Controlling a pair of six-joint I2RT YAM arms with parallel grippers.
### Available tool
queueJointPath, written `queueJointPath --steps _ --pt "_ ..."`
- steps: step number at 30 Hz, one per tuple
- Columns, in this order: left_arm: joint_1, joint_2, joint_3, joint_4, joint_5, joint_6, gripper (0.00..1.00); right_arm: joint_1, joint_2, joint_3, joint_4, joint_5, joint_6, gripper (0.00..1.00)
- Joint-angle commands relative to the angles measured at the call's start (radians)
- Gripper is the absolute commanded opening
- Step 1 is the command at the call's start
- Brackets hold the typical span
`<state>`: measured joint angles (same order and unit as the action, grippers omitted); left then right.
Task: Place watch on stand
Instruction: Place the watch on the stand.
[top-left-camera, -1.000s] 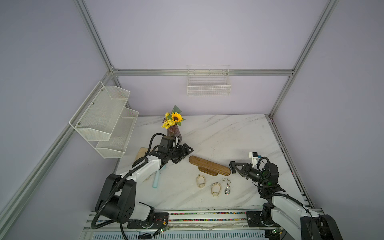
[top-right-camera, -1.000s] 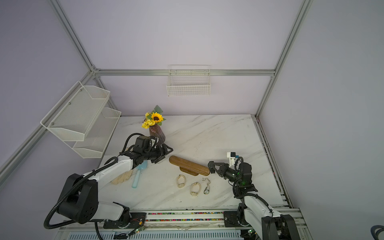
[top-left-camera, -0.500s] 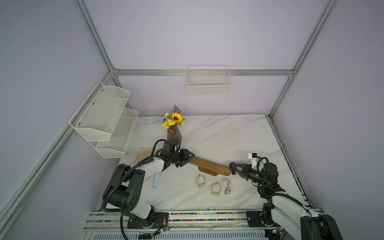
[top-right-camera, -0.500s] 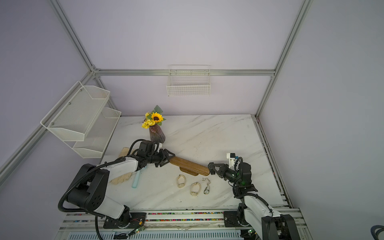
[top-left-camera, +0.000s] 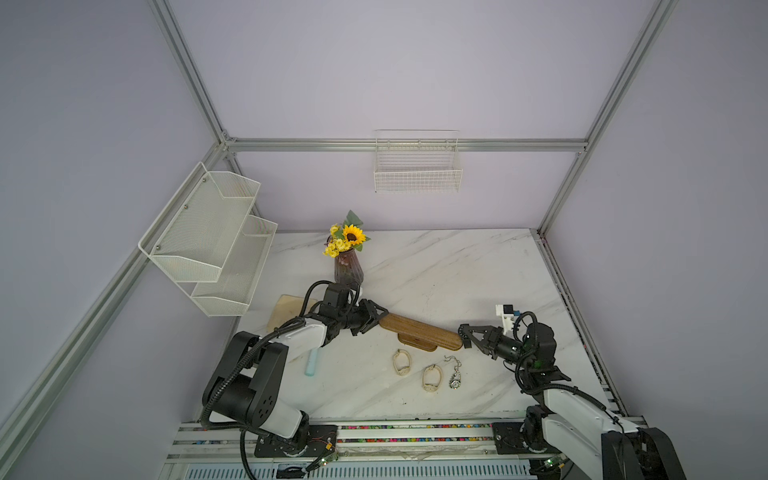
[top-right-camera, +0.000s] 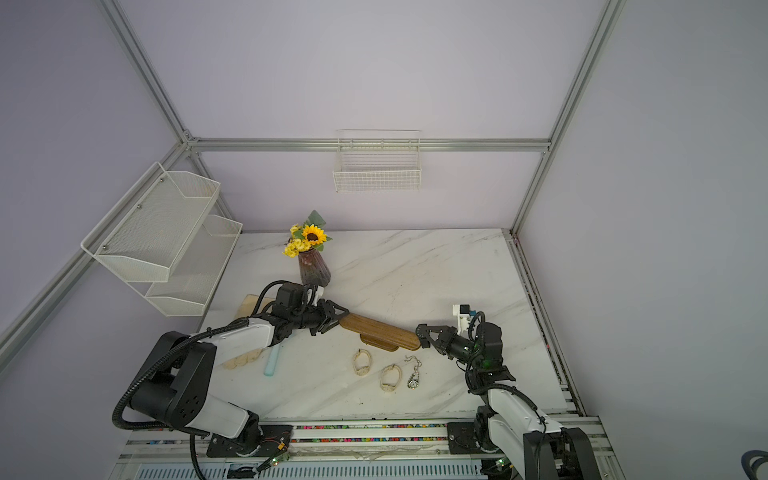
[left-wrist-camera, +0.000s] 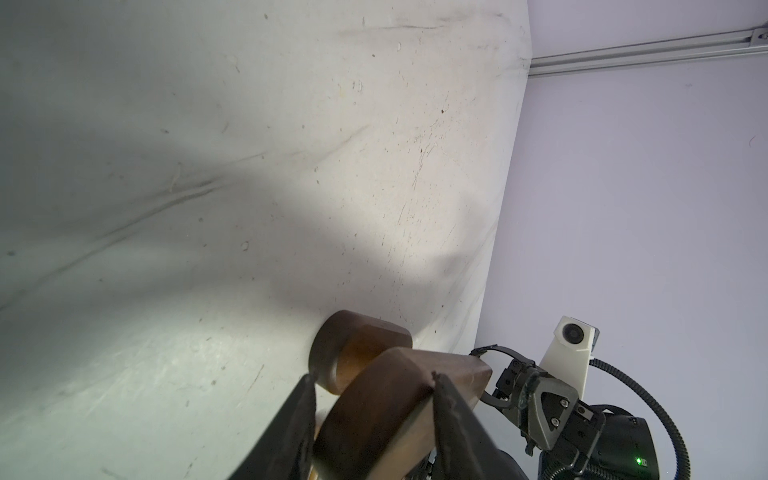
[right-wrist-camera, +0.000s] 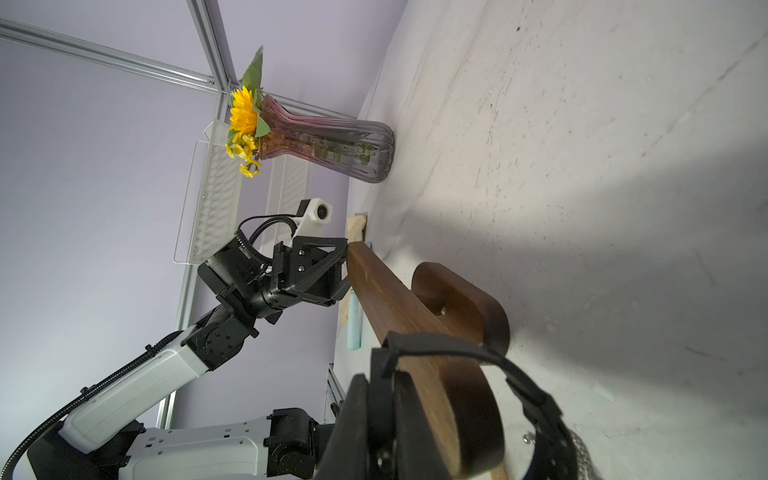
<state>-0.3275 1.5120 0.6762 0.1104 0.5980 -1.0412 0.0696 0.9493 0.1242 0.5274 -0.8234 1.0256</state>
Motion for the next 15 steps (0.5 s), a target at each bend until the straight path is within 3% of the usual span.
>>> queueJointPath --steps 1,15 --pt "-0.002 -0.028 -0.038 0.012 0.019 -0.024 0.43 0.005 0.006 0.014 0.030 -0.006 0.019 0.00" --pt "-0.002 -0.046 -0.063 0.010 0.013 -0.037 0.42 0.006 -0.073 -0.047 -0.018 0.020 0.029 0.00"
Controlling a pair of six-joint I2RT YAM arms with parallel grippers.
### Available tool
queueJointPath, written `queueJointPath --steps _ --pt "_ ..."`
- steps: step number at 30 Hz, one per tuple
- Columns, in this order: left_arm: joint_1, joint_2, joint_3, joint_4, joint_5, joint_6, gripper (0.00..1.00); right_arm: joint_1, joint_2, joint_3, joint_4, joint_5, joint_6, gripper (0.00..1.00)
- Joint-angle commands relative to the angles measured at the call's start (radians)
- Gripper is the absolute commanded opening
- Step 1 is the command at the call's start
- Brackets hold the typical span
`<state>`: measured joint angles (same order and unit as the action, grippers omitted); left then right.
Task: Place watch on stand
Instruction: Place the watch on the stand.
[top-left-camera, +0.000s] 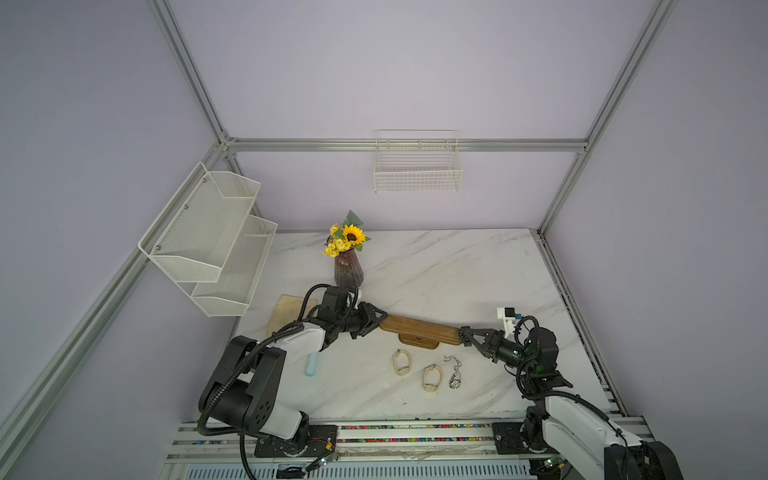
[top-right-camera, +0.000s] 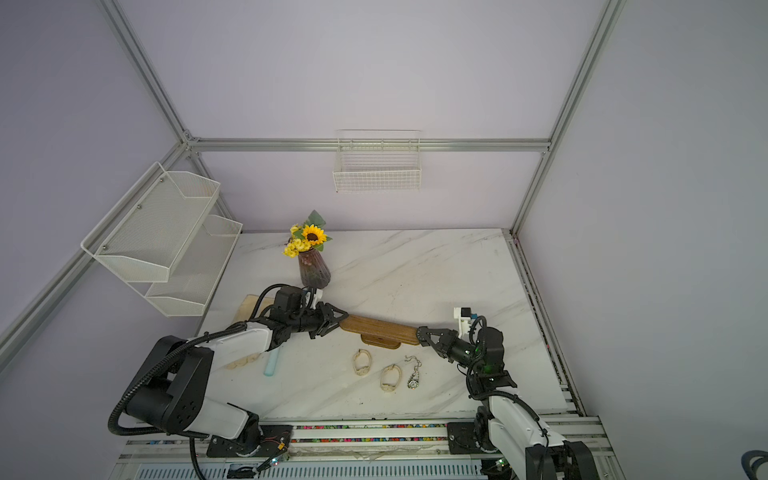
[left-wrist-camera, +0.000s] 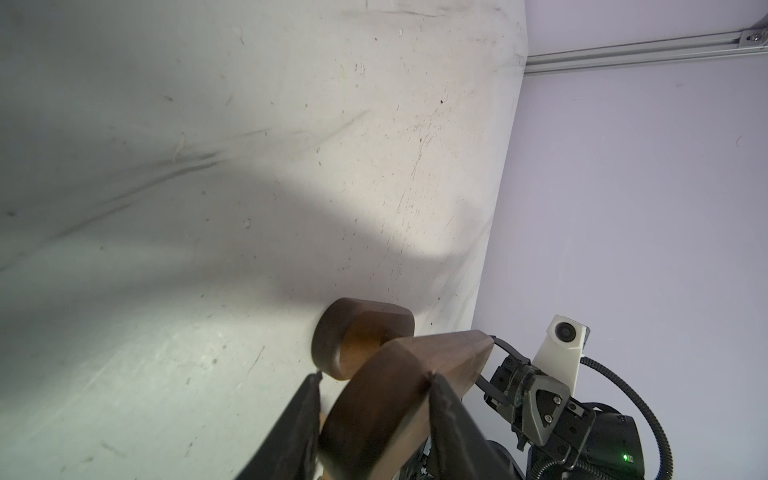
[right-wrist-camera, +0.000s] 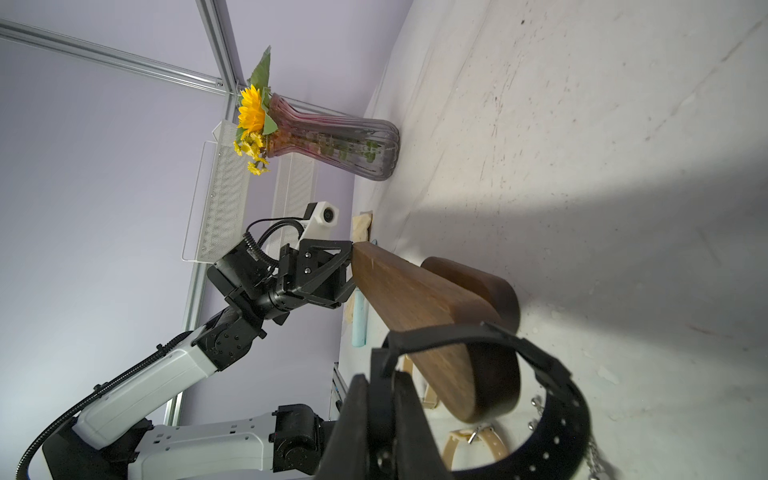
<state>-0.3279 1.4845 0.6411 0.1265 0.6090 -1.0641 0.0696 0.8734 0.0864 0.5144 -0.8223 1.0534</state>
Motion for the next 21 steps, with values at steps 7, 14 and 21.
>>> queueJointPath --steps 7,14,21 --pt "-0.002 -0.030 -0.034 -0.009 -0.003 -0.016 0.42 0.004 0.141 0.010 0.109 0.014 -0.019 0.00" --pt "-0.002 -0.030 -0.034 -0.014 -0.006 -0.013 0.42 0.006 0.187 0.030 0.159 0.013 -0.009 0.00" --pt "-0.008 -0.029 -0.038 -0.014 -0.006 -0.014 0.41 0.067 0.188 0.050 0.103 0.058 -0.053 0.00"
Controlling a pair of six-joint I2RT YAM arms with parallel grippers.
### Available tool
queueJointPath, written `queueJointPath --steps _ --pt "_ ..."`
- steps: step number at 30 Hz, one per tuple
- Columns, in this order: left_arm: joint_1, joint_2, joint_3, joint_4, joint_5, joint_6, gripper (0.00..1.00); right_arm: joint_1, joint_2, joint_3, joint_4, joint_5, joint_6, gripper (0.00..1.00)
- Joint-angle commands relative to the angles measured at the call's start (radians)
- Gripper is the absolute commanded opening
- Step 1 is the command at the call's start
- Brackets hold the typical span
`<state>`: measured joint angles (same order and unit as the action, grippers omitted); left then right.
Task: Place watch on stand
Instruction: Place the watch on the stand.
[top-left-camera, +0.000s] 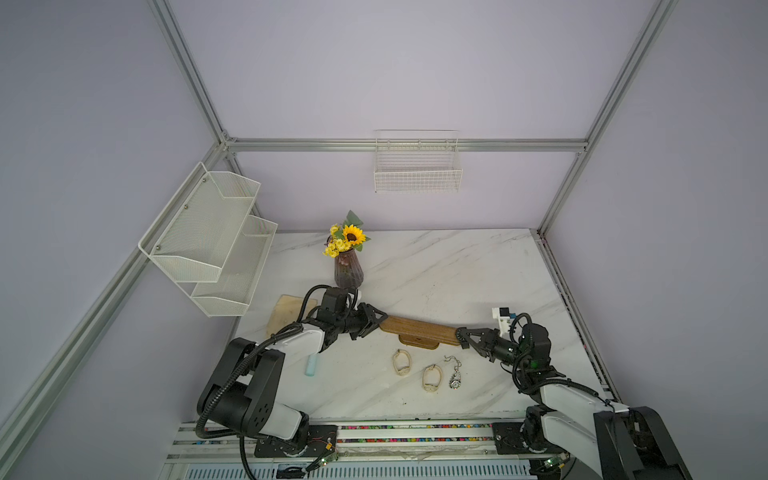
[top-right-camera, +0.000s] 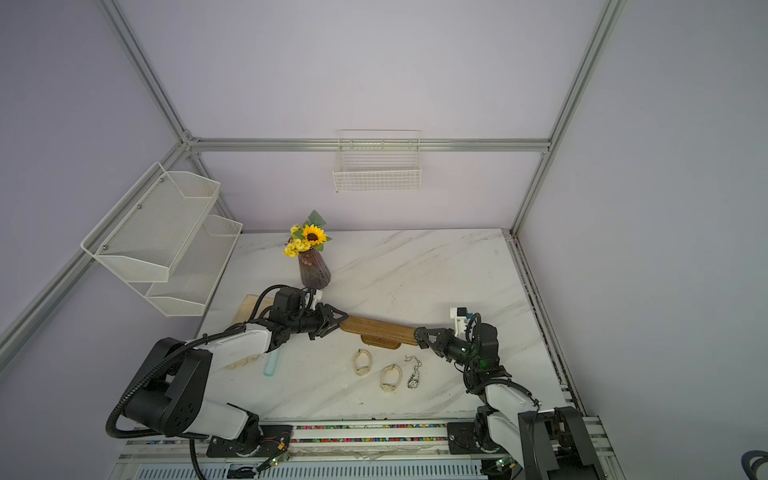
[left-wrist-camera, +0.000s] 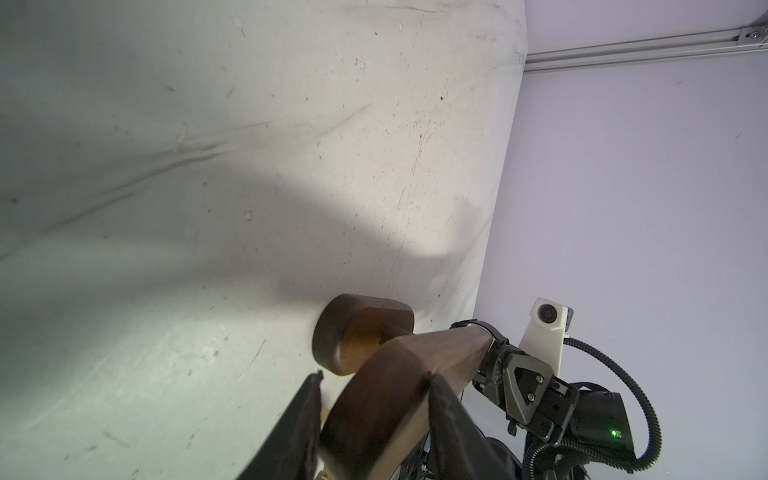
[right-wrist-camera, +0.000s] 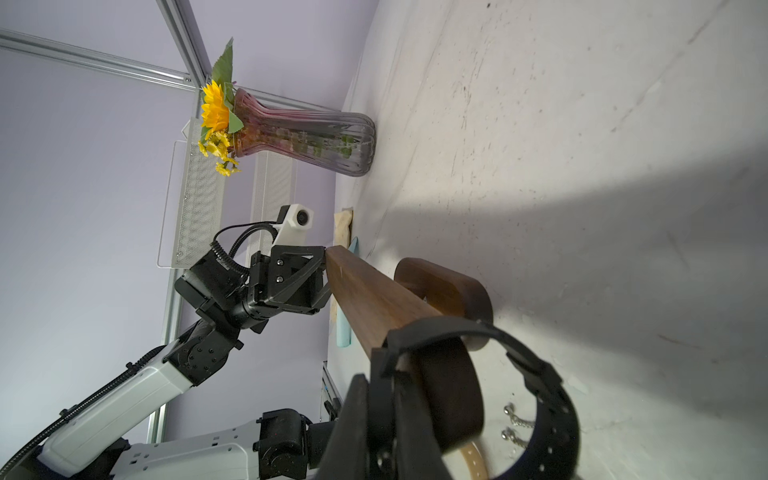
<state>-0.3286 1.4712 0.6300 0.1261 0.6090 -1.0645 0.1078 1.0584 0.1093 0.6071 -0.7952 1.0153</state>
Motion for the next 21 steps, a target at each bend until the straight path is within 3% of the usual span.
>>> queueJointPath --steps 1,12,21 --pt "-0.008 -0.015 -0.028 -0.013 -0.010 -0.015 0.41 0.039 0.019 0.026 0.028 0.038 -0.013 0.00" --pt "-0.020 -0.018 -0.035 -0.012 -0.017 -0.017 0.40 0.146 0.276 0.054 0.284 0.091 0.039 0.00" --pt "-0.023 -0.018 -0.041 -0.010 -0.018 -0.017 0.39 0.198 0.379 0.086 0.378 0.125 0.071 0.00"
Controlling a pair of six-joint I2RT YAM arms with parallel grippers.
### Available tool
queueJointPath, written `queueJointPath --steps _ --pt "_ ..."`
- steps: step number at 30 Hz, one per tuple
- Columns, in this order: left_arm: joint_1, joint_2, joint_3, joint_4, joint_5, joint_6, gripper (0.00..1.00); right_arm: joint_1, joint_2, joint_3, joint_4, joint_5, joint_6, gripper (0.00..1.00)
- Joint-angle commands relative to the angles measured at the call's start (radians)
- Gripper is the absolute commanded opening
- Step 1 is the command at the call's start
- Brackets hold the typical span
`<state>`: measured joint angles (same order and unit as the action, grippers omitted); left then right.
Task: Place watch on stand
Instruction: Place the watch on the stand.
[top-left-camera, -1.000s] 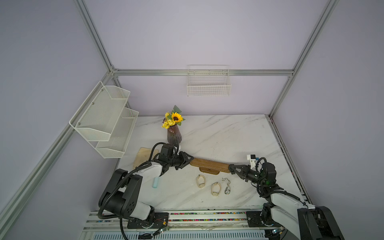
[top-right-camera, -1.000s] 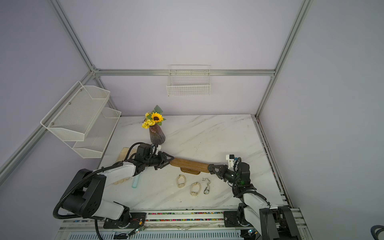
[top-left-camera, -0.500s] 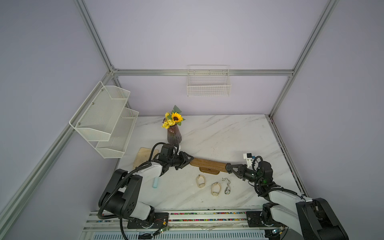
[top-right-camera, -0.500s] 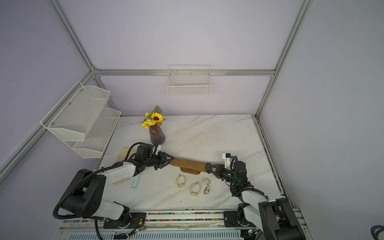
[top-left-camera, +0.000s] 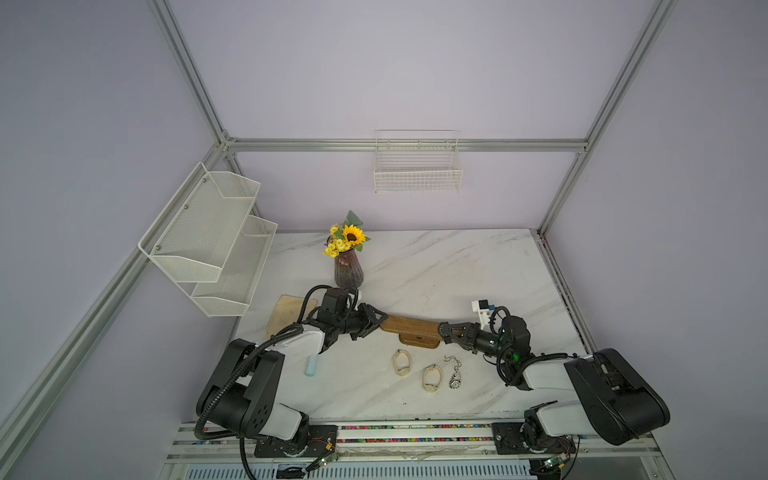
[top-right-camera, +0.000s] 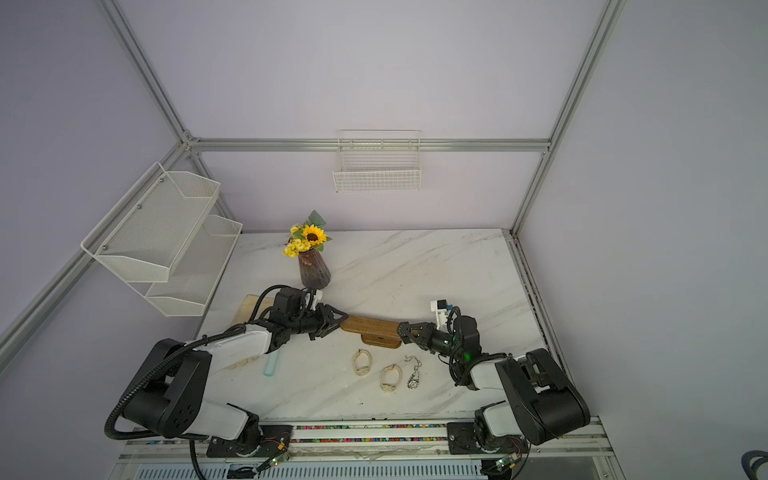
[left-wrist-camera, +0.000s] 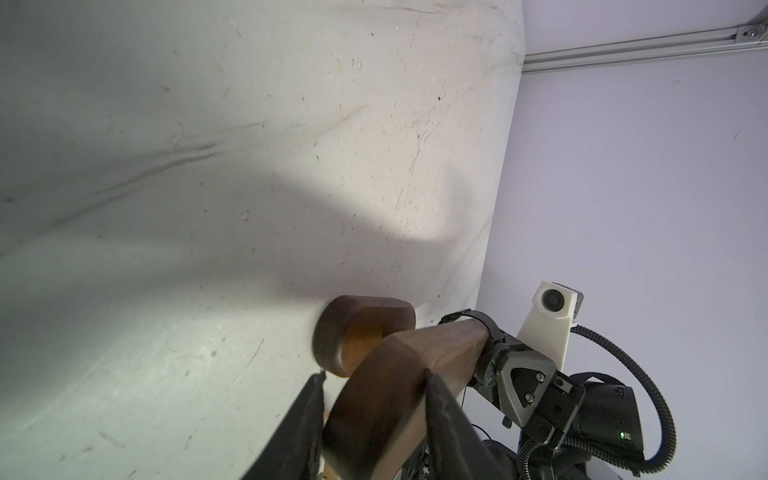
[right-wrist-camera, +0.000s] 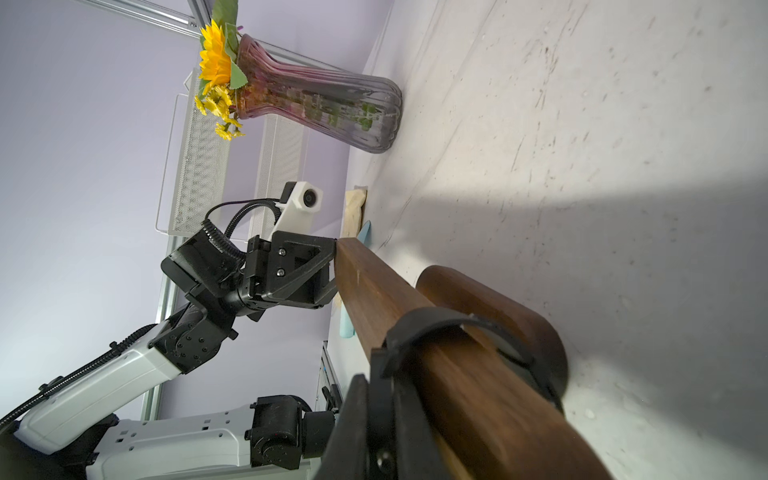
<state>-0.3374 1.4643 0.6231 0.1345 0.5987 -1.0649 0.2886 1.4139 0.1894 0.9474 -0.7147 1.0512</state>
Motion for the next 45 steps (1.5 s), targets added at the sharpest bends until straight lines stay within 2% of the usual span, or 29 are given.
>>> queueJointPath --steps 1,5,12,21,31,32,33,34,36,45 --pt "-0.014 -0.011 -0.034 -0.018 -0.007 -0.017 0.39 0.021 0.028 0.008 0.044 0.052 0.041 0.00" --pt "-0.014 -0.010 -0.031 -0.018 -0.007 -0.013 0.39 0.065 0.034 0.014 0.066 0.103 0.077 0.00" --pt "-0.015 -0.012 -0.029 -0.018 -0.005 -0.010 0.38 0.133 -0.017 0.054 -0.064 0.184 0.060 0.00" --pt "-0.016 -0.017 -0.029 -0.019 -0.007 -0.010 0.37 0.157 -0.005 0.053 -0.086 0.200 0.069 0.00" --pt "-0.017 -0.010 -0.031 -0.022 -0.007 -0.008 0.37 0.155 -0.237 0.083 -0.379 0.233 -0.026 0.00" --pt "-0.016 -0.010 -0.031 -0.022 -0.006 -0.007 0.37 0.155 -0.244 0.085 -0.395 0.232 -0.033 0.02" --pt "-0.016 -0.010 -0.029 -0.022 -0.005 -0.007 0.37 0.156 -0.245 0.086 -0.403 0.230 -0.037 0.08" --pt "-0.015 -0.010 -0.029 -0.021 -0.006 -0.007 0.37 0.156 -0.237 0.086 -0.404 0.226 -0.036 0.19" --pt "-0.017 -0.009 -0.029 -0.022 -0.005 -0.007 0.37 0.155 -0.213 0.088 -0.398 0.217 -0.034 0.28" --pt "-0.016 -0.021 -0.031 -0.033 -0.014 -0.002 0.37 0.155 -0.204 0.077 -0.402 0.215 -0.029 0.30"
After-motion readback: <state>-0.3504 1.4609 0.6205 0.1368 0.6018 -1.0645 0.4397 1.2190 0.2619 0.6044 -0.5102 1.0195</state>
